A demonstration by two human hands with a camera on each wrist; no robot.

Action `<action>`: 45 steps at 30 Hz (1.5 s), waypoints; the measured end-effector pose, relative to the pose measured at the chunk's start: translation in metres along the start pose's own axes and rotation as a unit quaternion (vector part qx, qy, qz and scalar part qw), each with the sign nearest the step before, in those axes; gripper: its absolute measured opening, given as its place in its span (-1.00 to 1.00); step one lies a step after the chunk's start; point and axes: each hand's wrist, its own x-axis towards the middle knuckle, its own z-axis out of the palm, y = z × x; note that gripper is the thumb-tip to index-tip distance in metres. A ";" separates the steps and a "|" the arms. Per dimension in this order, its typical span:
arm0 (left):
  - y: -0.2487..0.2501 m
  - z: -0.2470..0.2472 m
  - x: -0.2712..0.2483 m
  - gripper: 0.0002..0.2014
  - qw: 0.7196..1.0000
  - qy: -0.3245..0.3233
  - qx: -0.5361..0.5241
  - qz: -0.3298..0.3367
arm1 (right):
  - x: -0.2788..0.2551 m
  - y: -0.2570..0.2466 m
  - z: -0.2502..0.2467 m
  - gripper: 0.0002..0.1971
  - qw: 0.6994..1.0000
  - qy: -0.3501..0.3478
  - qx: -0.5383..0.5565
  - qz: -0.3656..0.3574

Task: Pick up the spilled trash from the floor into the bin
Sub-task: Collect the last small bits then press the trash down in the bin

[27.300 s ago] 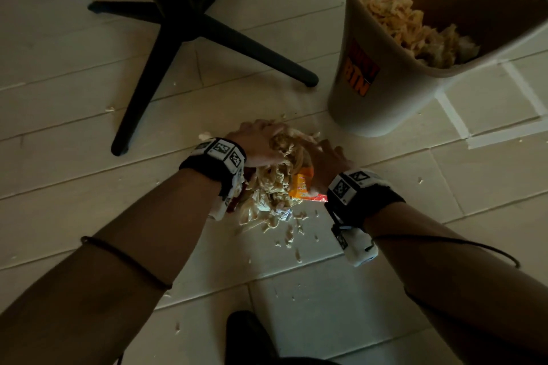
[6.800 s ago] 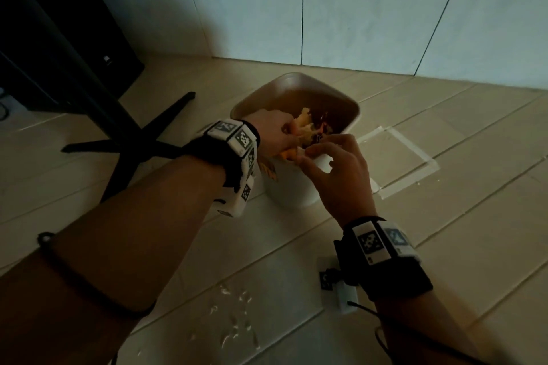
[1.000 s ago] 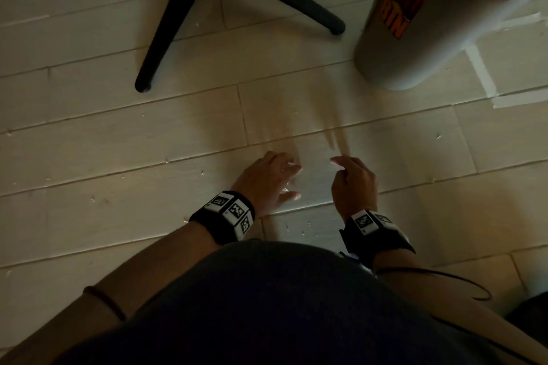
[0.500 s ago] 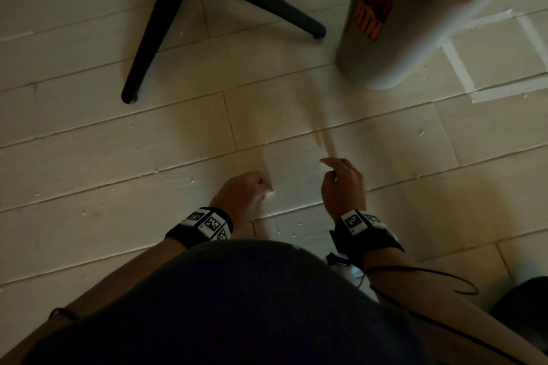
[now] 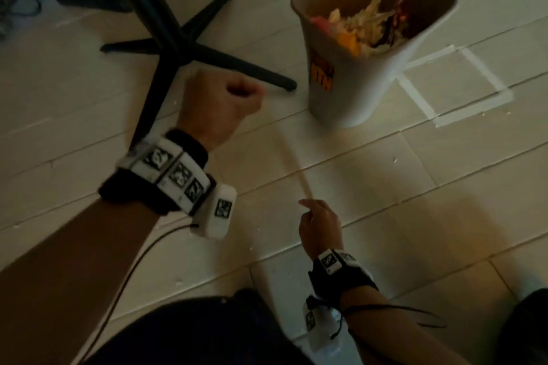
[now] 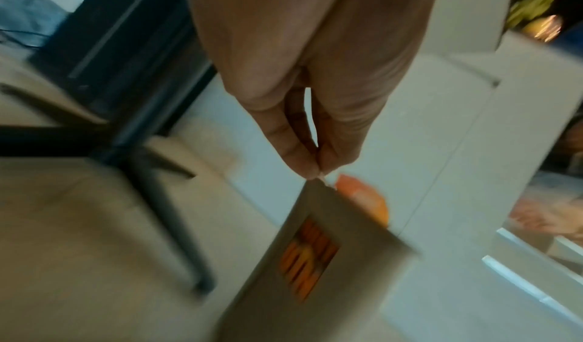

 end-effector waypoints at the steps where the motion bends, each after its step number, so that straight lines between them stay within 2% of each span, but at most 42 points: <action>1: 0.021 -0.004 0.021 -0.89 0.999 0.010 -0.019 0.034 | 0.000 0.000 -0.002 -0.61 1.000 -0.006 -0.005 -0.004; 5: 0.090 0.006 0.088 -0.86 0.982 0.067 -0.033 0.172 | 0.000 0.006 -0.012 -0.59 1.000 -0.021 -0.014 0.007; 7: 0.105 0.027 0.112 -0.86 0.975 0.094 -0.040 0.199 | 0.000 0.010 -0.019 -0.58 1.000 -0.016 -0.004 0.017; 9: 0.108 0.049 0.127 -0.89 0.978 0.084 -0.021 0.191 | 0.001 0.015 -0.024 -0.59 1.000 0.001 0.016 0.024; 12: 0.096 0.074 0.134 -0.79 0.980 -0.053 0.126 0.143 | 0.006 0.021 -0.034 -0.62 0.997 0.044 0.050 0.039; 14: 0.088 0.079 0.133 -0.69 0.974 -0.095 0.160 0.126 | 0.014 0.020 -0.045 -0.63 0.993 0.075 0.070 0.051; 17: 0.088 0.076 0.131 -0.71 0.979 -0.049 0.131 0.146 | 0.032 0.009 -0.069 -0.67 0.983 0.140 0.099 0.062; 19: 0.089 0.072 0.129 -0.77 0.979 -0.020 0.117 0.163 | 0.048 -0.005 -0.089 -0.68 0.966 0.205 0.148 0.058; 22: 0.088 0.066 0.126 -0.77 0.976 -0.058 0.110 0.179 | 0.074 -0.032 -0.125 -0.58 0.927 0.290 0.236 0.035; 24: 0.081 0.062 0.124 -0.72 0.972 -0.084 0.113 0.189 | 0.088 -0.054 -0.153 -0.61 0.902 0.333 0.274 0.016; 26: 0.073 0.058 0.121 -0.65 0.971 -0.049 0.112 0.204 | 0.104 -0.074 -0.183 -0.64 0.885 0.349 0.310 -0.002; 28: 0.063 0.053 0.117 -0.59 0.973 0.005 0.106 0.204 | 0.123 -0.090 -0.210 -0.51 0.881 0.320 0.349 -0.004; 30: 0.051 0.048 0.112 -0.52 0.981 0.027 0.088 0.172 | 0.137 -0.105 -0.231 -0.24 0.888 0.276 0.369 0.008; 32: 0.036 0.045 0.104 -0.44 0.989 0.022 0.060 0.131 | 0.142 -0.118 -0.241 -0.08 0.902 0.235 0.361 0.026; 36: -0.007 0.040 0.074 -0.44 0.999 0.009 0.016 0.036 | 0.143 -0.129 -0.239 -0.26 0.921 0.171 0.348 0.047; 39: -0.050 0.039 0.037 -0.51 0.997 -0.024 0.071 -0.027 | 0.142 -0.126 -0.233 -0.35 0.916 0.120 0.371 0.097; 41: -0.079 0.040 0.002 -0.53 0.988 -0.050 0.081 -0.120 | 0.138 -0.126 -0.229 -0.42 0.912 0.084 0.384 0.121; 45: -0.137 0.045 -0.076 -0.53 0.968 -0.113 0.108 -0.196 | 0.135 -0.124 -0.224 -0.51 0.894 0.052 0.430 0.118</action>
